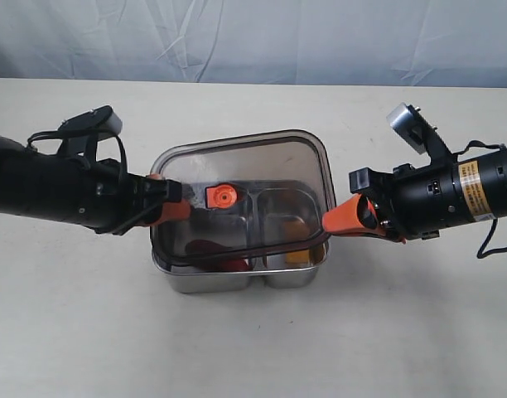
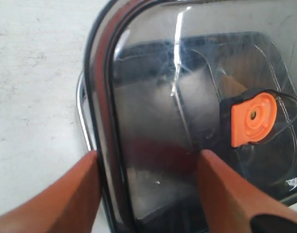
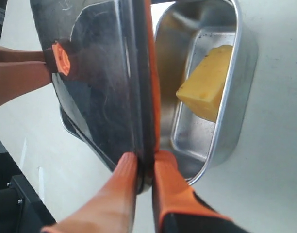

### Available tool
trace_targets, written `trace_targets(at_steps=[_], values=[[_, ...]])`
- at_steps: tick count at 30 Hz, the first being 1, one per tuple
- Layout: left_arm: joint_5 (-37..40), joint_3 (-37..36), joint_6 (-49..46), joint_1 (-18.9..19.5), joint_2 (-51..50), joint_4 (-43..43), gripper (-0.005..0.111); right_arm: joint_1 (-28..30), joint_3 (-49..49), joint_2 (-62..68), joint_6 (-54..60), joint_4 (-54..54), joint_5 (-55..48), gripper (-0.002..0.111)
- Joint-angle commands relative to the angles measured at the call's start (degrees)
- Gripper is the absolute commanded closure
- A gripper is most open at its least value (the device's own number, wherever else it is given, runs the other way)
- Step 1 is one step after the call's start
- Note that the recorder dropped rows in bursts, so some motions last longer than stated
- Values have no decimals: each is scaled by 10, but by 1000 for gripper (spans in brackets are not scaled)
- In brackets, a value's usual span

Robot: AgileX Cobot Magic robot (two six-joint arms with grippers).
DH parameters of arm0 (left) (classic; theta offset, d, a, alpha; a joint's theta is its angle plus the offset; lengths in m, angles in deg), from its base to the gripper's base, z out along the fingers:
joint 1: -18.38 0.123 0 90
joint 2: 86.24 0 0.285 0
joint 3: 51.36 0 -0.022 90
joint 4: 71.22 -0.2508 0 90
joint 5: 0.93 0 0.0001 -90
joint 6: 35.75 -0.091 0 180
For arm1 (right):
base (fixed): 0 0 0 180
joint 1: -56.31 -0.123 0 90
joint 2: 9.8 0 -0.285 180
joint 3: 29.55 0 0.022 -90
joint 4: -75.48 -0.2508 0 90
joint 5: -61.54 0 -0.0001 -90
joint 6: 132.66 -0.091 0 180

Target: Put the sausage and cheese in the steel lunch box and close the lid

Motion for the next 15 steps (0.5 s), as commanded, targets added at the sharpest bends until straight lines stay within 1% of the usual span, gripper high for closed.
trace_targets(at_steps=[1,15], values=[[69,2,-1,-14,19,8,52,-8,4,-3,-10,-21,20,109],[68,2,-1,-14,25,1,52,-8,4,-3,-15,-21,21,109]])
